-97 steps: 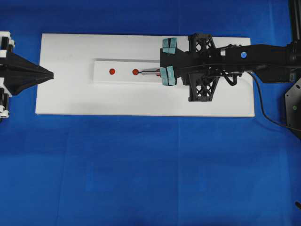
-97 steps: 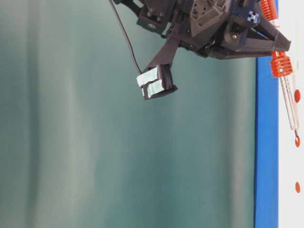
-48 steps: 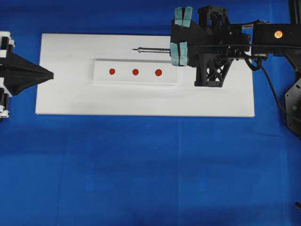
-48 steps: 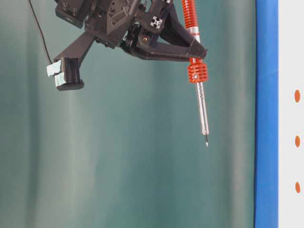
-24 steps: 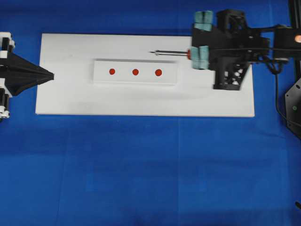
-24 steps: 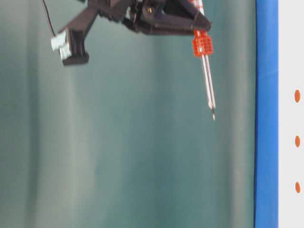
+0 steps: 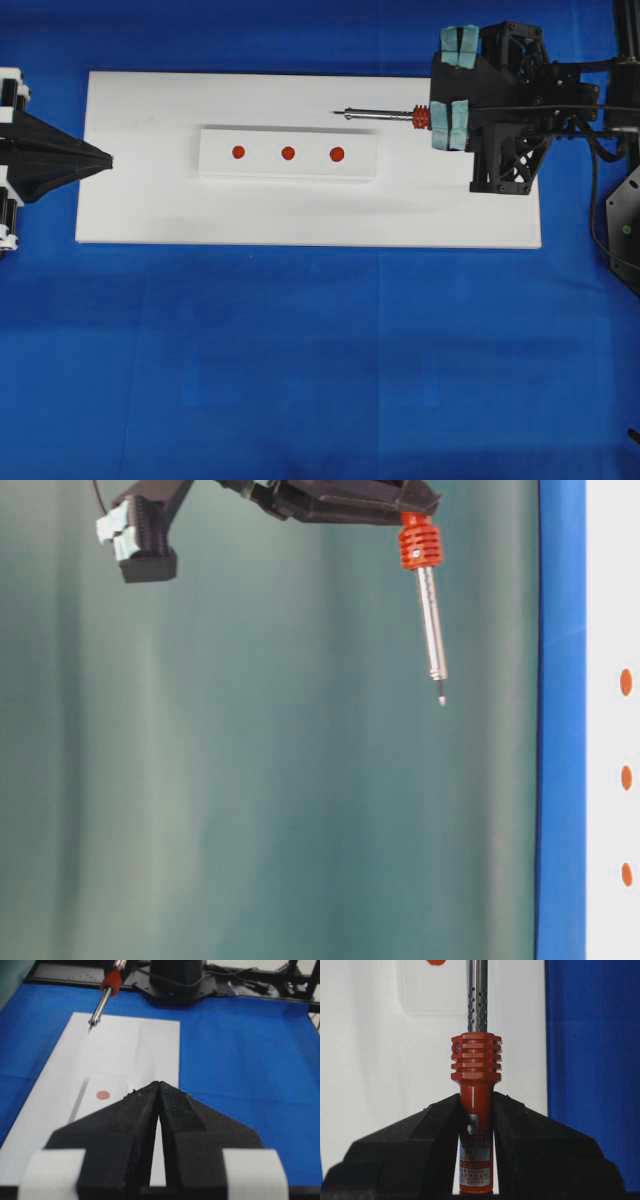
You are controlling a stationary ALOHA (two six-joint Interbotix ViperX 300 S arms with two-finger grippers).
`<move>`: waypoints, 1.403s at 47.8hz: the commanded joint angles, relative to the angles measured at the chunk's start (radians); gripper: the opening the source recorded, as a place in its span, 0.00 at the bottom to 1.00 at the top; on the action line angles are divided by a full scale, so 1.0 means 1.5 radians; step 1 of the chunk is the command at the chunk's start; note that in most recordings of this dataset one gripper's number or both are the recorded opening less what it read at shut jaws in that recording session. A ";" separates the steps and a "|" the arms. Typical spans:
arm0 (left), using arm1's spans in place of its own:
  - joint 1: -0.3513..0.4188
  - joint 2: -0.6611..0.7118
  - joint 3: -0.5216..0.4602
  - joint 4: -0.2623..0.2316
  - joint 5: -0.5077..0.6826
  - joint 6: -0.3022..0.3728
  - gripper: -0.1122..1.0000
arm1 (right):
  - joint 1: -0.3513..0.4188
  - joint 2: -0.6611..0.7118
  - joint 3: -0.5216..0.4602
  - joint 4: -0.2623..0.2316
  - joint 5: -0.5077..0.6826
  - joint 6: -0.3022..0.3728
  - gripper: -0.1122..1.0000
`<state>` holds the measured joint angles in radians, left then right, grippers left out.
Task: Touch the tip of the soldering iron to the mark.
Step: 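Raise the iron and move it right above the rightmost dot, then lower the iron tip onto the rightmost red dot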
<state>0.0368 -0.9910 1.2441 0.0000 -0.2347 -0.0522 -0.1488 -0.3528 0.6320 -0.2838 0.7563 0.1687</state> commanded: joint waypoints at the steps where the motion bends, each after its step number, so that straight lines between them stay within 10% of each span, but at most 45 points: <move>1: 0.002 0.002 -0.006 0.001 -0.004 0.000 0.10 | 0.001 0.001 -0.003 0.003 -0.010 0.001 0.16; 67: 0.002 0.002 -0.005 0.001 -0.004 0.001 0.10 | -0.011 0.129 0.065 0.040 -0.129 0.002 0.16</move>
<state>0.0368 -0.9910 1.2456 -0.0015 -0.2347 -0.0522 -0.1611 -0.1503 0.7394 -0.2224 0.5660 0.1718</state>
